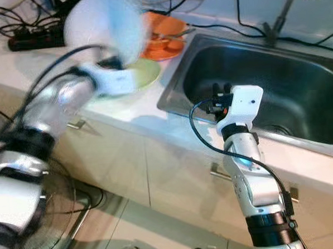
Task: Kitchen organization
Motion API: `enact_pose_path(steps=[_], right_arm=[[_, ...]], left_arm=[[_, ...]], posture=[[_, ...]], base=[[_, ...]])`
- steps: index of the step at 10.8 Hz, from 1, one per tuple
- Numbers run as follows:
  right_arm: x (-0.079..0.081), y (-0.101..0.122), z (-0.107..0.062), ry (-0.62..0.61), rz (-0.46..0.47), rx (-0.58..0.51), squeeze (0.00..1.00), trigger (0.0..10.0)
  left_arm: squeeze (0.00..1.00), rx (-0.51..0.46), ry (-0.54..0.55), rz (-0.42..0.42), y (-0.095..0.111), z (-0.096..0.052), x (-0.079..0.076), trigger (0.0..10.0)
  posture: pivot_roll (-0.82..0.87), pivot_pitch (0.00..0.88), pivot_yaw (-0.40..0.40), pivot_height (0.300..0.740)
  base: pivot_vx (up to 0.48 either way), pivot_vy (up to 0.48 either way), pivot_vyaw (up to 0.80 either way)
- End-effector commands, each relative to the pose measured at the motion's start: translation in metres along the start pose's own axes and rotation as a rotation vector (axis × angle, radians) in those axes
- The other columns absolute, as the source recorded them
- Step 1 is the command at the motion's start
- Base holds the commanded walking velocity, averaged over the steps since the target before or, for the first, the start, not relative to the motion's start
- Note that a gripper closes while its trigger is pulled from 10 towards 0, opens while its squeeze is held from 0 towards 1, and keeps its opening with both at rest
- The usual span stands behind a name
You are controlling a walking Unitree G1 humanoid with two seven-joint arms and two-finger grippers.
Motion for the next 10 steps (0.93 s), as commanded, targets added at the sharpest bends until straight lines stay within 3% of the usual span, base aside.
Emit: enact_pose_path(steps=[1,2,3,6,10], right_arm=[[-0.003,0.007,0.004,-0.013,-0.004,-0.016,0.0,10.0],[-0.002,0.015,0.007,-0.012,0.013,-0.032,0.44,10.0],[0.0,0.027,0.012,-0.006,0.023,-0.06,1.0,10.0],[0.001,0.026,0.013,-0.006,0.034,-0.053,1.0,10.0],[0.001,0.038,0.017,0.005,0.088,-0.067,1.0,10.0]], left_arm=[[0.0,-0.05,0.067,0.022,0.014,0.002,0.019,10.0],[0.0,-0.088,0.063,0.015,0.027,0.004,0.013,10.0],[0.0,-0.128,0.049,-0.009,0.043,0.006,0.003,10.0],[0.0,-0.138,0.003,-0.052,0.053,-0.001,-0.017,10.0],[0.0,-0.154,-0.003,-0.046,0.066,-0.003,-0.019,10.0]], posture=[[-0.02,0.078,-0.033,0.74],[-0.03,0.077,-0.033,0.74],[-0.03,0.076,-0.032,0.74],[-0.03,0.076,-0.032,0.74],[-0.03,0.058,-0.036,0.74]], base=[[0.0,0.0,0.0],[0.0,0.0,0.0],[0.0,0.0,0.0],[0.0,0.0,0.0],[0.0,0.0,0.0]])
Point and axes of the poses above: a point about 5 cm out from each wrist's last joint towards the gripper, its own z axis pointing out of the wrist towards the gripper, its own y axis along the axis of the wrist's last joint, x = y × z, the point moved 5 cm from there along z, pointing out of the wrist towards the gripper, and after that the axes turned 5 degrees about z, right-handed, at the moved point
